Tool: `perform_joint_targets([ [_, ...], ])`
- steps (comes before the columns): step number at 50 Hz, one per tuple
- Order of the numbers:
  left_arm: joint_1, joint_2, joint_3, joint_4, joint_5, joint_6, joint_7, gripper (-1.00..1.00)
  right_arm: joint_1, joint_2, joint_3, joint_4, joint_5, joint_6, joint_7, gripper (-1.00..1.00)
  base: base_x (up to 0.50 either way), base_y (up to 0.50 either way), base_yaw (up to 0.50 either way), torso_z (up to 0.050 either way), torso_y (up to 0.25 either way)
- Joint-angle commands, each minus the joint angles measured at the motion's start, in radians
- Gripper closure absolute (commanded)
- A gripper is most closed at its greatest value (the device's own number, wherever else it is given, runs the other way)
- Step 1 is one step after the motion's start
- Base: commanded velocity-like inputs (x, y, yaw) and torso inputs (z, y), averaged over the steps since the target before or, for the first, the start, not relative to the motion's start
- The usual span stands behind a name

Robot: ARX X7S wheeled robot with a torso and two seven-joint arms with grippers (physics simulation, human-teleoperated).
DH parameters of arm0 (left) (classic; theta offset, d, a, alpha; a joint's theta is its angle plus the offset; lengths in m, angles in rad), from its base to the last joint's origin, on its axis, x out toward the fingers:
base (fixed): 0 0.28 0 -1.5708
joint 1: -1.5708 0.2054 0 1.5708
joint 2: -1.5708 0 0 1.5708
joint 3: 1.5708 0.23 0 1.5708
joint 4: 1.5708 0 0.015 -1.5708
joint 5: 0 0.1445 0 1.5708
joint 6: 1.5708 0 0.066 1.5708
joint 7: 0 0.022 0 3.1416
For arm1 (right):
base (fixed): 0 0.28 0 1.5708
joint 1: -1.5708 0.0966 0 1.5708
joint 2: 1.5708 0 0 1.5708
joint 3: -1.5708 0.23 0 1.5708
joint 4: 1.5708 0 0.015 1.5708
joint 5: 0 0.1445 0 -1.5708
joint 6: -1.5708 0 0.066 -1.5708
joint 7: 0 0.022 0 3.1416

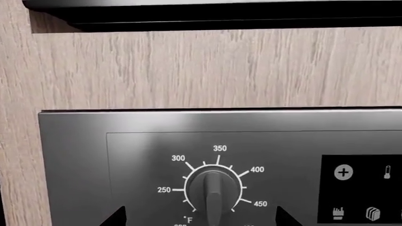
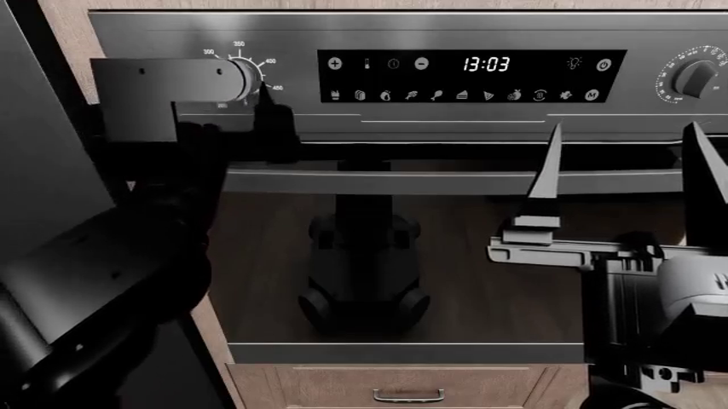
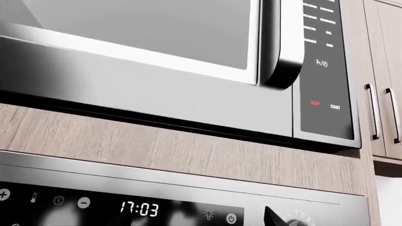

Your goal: Preheat the oven by turning the temperature knob.

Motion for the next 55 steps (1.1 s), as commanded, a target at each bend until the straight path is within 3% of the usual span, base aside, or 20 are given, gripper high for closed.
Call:
perform_joint_targets([
  [1, -0.017, 0.011, 0.043, -0.061, 0.046, 0.04, 0.021, -1.0, -0.001, 0.003, -0.006, 0.002, 0.001, -0.003, 0.004, -1.0, 0.0, 0.0, 0.0, 0.0, 0.0],
  [55, -0.036, 0.02, 0.091, -0.162, 0.093, 0.11, 0.047, -1.0, -0.002, 0.018, -0.022, 0.01, 0.011, -0.009, 0.02, -1.0, 0.0, 0.0, 0.0, 0.0, 0.0],
])
